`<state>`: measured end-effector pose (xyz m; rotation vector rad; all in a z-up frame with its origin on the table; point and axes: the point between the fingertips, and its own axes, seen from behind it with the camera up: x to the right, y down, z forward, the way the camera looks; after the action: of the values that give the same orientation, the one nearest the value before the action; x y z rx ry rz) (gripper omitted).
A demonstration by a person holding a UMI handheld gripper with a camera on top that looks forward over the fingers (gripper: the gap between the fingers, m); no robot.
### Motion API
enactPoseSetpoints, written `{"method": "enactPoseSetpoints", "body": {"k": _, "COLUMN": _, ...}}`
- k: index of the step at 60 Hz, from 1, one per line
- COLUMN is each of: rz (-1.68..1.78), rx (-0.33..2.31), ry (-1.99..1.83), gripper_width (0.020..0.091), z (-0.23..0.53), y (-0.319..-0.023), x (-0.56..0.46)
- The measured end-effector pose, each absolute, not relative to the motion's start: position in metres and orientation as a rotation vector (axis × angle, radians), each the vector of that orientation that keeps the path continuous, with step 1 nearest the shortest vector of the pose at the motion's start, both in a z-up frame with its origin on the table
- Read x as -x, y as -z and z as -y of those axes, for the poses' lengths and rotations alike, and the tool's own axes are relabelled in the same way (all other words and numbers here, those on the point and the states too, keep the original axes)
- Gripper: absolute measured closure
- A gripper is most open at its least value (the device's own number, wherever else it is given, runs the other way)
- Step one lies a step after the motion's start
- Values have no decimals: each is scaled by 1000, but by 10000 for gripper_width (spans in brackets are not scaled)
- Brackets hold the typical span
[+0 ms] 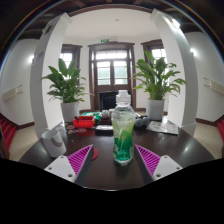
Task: Pour water
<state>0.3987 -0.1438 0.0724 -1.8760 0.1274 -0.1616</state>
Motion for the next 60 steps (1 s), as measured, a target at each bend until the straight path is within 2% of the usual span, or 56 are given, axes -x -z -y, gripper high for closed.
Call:
{"method": "enactPoseSetpoints", "body": {"k": 24, "rz": -170, "rx": 1831, "ry": 198, "gripper_width": 282, "z": 43, "y": -67, "x": -457}}
{"method": "enactPoseSetpoints", "body": {"k": 30, "rz": -142, "rx": 1815, "ry": 216, "gripper_width": 378, "z": 33, "y": -71, "x": -453}}
{"method": "enactPoseSetpoints", "body": {"k": 33, "rz": -130, "rx": 1808, "ry": 230, "gripper_width": 469, "z": 29, "y": -71, "x": -452}}
{"method": "enactPoseSetpoints", "body": {"k": 35, "rz": -127, "rx": 1803, "ry": 236, "gripper_width": 561, "z": 28, "y": -71, "x": -452}}
{"method": "enactPoseSetpoints", "body": {"k": 42, "rz": -121, "rx": 1782, "ry": 254, "gripper_width": 634, "z": 29, "y": -71, "x": -452}}
{"method": "enactPoseSetpoints", "body": {"k": 43, "rz": -110, "rx": 1779, "ry": 258, "gripper_width": 707, "z": 29, "y": -71, "x": -450}}
{"method": "enactPoseSetpoints", "body": {"k": 48, "rz": -76, "rx": 1754, "ry": 283, "gripper_width": 801, "z": 29, "y": -74, "x": -447}}
{"method": "enactPoseSetpoints", "body": {"k": 60, "rz": -48, "rx": 1785, "ry": 326, "gripper_width": 804, "z": 27, "y": -72, "x": -443}}
